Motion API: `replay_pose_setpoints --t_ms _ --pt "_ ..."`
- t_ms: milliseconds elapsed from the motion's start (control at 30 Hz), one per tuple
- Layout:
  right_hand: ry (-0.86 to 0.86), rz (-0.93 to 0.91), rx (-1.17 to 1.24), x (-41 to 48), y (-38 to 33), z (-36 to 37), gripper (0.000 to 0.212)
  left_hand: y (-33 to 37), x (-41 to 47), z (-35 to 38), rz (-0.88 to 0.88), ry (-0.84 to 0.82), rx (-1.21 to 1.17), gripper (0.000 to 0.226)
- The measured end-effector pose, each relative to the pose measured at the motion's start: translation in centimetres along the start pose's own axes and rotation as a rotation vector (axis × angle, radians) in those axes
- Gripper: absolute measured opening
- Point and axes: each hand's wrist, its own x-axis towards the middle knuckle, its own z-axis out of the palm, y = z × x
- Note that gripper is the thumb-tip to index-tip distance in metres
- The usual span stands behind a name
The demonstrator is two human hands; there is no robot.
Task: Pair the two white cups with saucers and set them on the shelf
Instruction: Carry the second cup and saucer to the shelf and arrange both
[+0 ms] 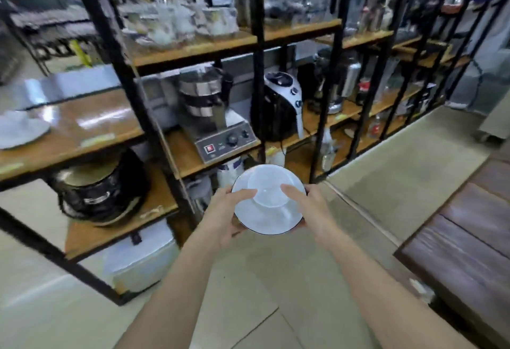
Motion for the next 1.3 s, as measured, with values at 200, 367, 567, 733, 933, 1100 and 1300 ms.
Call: replay_pose_setpoints --t_ms 200,367,567,733,933,1100,1300 --pt "-0.258 -0.077 -0.111 3.9 -1.7 11.9 0.071 3.3 -0.2 -10.3 0.098 0.258 -0.053 0.055" --pt "-0.417 -0.078 -0.14 7.8 -2.8 20.7 0.059 5.8 1.8 -16.8 0.112 0.406 -0.116 0.047" --pt "-0.575 -0.125 -0.255 12.9 -5.1 29.8 0.055 9.3 5.3 -23.1 0.12 0.547 -0.203 0.05" --pt "-0.662 -0.199 -0.303 15.9 -7.2 36.2 0.047 12.2 7.9 -27.7 0.149 0.666 -0.27 0.04" --pt "-0.683 -0.251 -0.408 18.4 -8.6 41.7 0.069 14.3 10.8 -31.9 0.179 0.757 -0.31 0.037" --pt "-0.646 -0.195 -0.366 21.4 -9.5 45.6 0.087 17.4 14.5 -35.0 0.192 0.78 -0.3 0.033" --pt "-0.517 -0.185 -0.282 24.0 -11.8 51.3 0.046 21.4 18.5 -39.4 0.213 0.714 -0.299 0.034"
